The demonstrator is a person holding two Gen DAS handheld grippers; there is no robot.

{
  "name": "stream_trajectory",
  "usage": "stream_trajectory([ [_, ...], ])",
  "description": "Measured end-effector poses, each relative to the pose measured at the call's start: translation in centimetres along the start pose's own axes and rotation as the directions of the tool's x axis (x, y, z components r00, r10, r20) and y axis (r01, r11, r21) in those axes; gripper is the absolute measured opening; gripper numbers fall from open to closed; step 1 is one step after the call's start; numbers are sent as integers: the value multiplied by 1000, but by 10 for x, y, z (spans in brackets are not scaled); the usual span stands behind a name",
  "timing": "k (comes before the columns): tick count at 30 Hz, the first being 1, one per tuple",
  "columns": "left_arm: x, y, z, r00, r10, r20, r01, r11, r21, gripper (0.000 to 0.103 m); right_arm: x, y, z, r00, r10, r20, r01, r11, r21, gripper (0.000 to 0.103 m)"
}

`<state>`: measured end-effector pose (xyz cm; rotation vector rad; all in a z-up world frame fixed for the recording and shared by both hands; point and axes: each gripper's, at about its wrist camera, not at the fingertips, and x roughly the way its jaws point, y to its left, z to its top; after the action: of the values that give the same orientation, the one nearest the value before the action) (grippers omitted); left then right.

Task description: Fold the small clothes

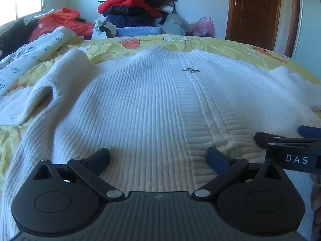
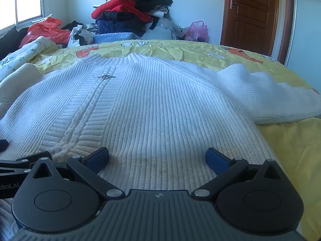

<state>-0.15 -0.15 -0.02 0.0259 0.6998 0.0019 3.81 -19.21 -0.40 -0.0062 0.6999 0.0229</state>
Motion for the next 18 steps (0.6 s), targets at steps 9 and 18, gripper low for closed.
stream_trajectory([
  [9, 1, 0, 1, 1000, 5, -24, -5, 1000, -18, 103, 0, 0, 0, 1000, 1, 0, -1, 1000, 1, 102],
  [18, 3, 2, 1, 999, -4, -35, 4, 1000, -12, 103, 0, 0, 0, 1000, 1, 1, -1, 1000, 1, 102],
])
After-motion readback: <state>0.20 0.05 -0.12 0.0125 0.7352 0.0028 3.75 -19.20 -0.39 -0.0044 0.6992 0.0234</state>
